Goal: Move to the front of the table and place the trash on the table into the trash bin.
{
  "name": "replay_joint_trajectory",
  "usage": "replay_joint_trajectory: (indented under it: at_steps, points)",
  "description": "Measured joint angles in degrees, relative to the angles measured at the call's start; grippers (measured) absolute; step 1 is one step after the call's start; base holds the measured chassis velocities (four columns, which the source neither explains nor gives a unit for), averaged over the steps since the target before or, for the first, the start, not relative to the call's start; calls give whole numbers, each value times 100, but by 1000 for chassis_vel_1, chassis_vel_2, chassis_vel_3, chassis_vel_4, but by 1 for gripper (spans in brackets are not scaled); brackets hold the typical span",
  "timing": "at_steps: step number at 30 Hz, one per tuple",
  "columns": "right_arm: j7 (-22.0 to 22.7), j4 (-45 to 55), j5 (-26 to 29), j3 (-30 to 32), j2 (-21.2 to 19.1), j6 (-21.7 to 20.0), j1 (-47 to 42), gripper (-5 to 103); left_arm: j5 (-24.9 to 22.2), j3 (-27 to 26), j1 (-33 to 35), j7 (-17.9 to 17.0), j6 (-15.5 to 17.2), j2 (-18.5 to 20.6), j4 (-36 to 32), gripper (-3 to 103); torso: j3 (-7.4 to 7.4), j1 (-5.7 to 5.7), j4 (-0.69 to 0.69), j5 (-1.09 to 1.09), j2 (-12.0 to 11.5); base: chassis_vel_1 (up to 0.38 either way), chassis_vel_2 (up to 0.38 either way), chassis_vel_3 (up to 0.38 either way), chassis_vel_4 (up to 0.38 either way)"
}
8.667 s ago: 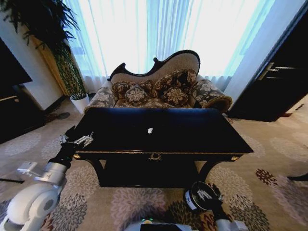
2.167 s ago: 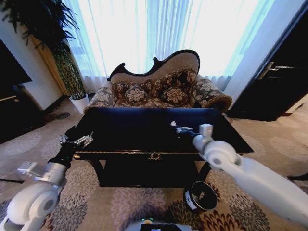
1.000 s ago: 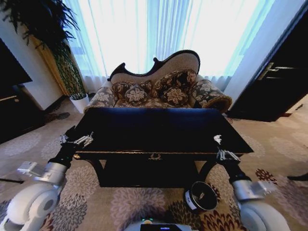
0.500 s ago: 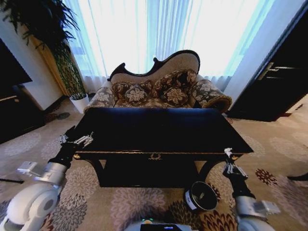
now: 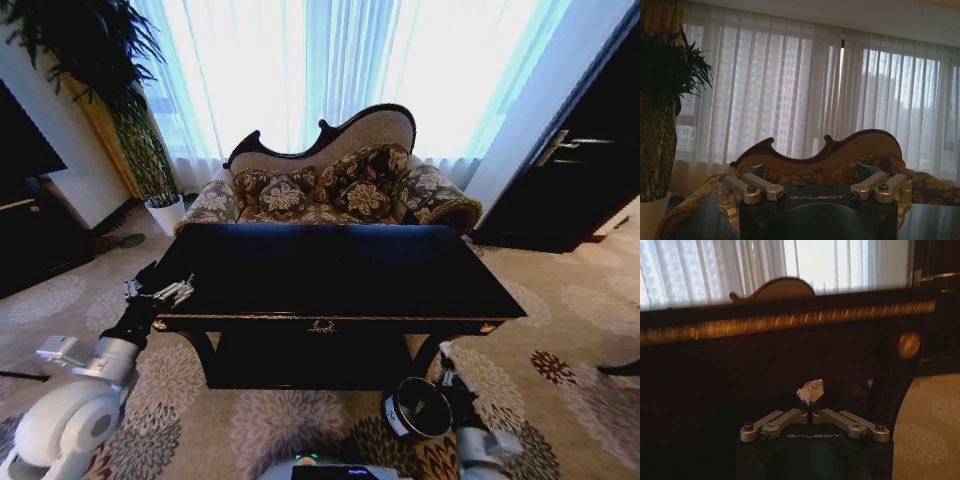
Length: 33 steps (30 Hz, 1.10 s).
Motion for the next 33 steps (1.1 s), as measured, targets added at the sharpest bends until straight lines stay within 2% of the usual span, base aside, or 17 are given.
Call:
replay_joint_trajectory:
  at_steps: [6, 9, 16, 20, 33]
  points:
    - [23, -913, -160, -370, -57, 143, 295, 0, 0, 0, 0, 0, 0, 0, 0, 100, 0, 0, 0, 0, 0, 0, 0, 0, 0]
    - [37, -1618, -505, -518, -82, 371, 641, 0, 0, 0, 0, 0, 0, 0, 0, 100, 0, 0, 1, 0, 0, 0, 0, 0, 0]
    - [74, -2439, -684, -770, -172, 425, 1105, 0, 0, 0, 0, 0, 0, 0, 0, 100, 0, 0, 0, 0, 0, 0, 0, 0, 0]
    - [93, -3251, -687, -1011, -377, 566, 1656, 0, 0, 0, 0, 0, 0, 0, 0, 100, 0, 0, 0, -1, 0, 0, 0, 0, 0]
    - [194, -5135, -604, -1342, -848, 402, 2488, 0, 0, 0, 0, 0, 0, 0, 0, 100, 0, 1, -1, 2, 0, 0, 0, 0, 0]
